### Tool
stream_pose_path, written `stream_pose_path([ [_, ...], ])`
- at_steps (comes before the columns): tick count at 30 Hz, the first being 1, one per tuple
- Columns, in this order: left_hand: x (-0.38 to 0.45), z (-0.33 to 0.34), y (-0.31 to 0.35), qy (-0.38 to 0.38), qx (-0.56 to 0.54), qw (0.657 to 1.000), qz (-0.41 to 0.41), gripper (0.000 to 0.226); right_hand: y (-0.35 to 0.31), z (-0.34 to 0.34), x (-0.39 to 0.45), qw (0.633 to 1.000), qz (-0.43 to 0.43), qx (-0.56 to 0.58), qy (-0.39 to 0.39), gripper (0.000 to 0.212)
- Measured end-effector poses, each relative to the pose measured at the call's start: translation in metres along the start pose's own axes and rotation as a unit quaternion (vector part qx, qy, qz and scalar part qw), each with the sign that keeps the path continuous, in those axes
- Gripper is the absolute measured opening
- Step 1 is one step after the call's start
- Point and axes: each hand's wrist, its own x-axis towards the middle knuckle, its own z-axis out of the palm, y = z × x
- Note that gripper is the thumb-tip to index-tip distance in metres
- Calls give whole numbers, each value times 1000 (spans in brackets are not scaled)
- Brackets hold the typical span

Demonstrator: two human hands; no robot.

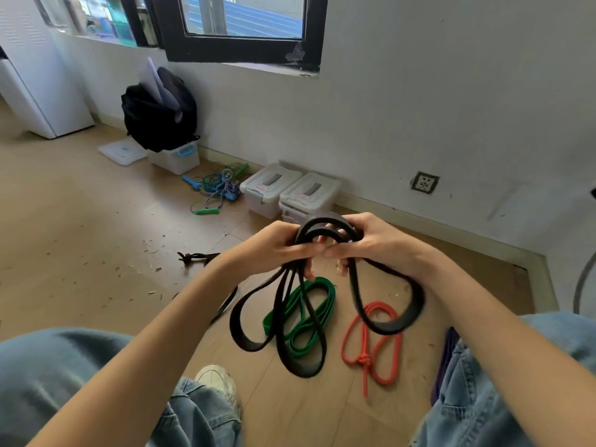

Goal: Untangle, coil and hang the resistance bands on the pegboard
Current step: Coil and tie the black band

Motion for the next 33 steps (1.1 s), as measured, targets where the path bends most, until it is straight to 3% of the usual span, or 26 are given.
stream_pose_path([
  [3,4,4,2,3,-24,1000,1,16,2,3,-2,991,-28,123,49,19],
  [7,-3,13,-13,-19,-44,998,-38,15,-1,-1,1,972,-55,210,89,5],
  [9,-5,9,-17,-13,-70,996,-53,12,-1,-2,3,965,-40,237,109,11],
  [12,-6,0,-16,52,-104,992,-43,8,-2,-2,4,959,-1,254,130,22],
  [15,-2,-2,-12,129,-165,977,-33,14,-6,-2,7,947,5,284,152,16],
  [20,9,15,-12,137,-103,985,-36,10,-11,12,22,922,5,321,217,16],
  [26,17,27,-26,137,-74,988,-6,38,-12,40,38,890,-29,370,267,11],
  [30,16,27,-31,107,-146,983,-17,29,-11,44,41,887,-32,357,292,13],
  [33,13,18,-34,71,-156,982,-78,17,-9,37,37,931,-22,214,294,14],
])
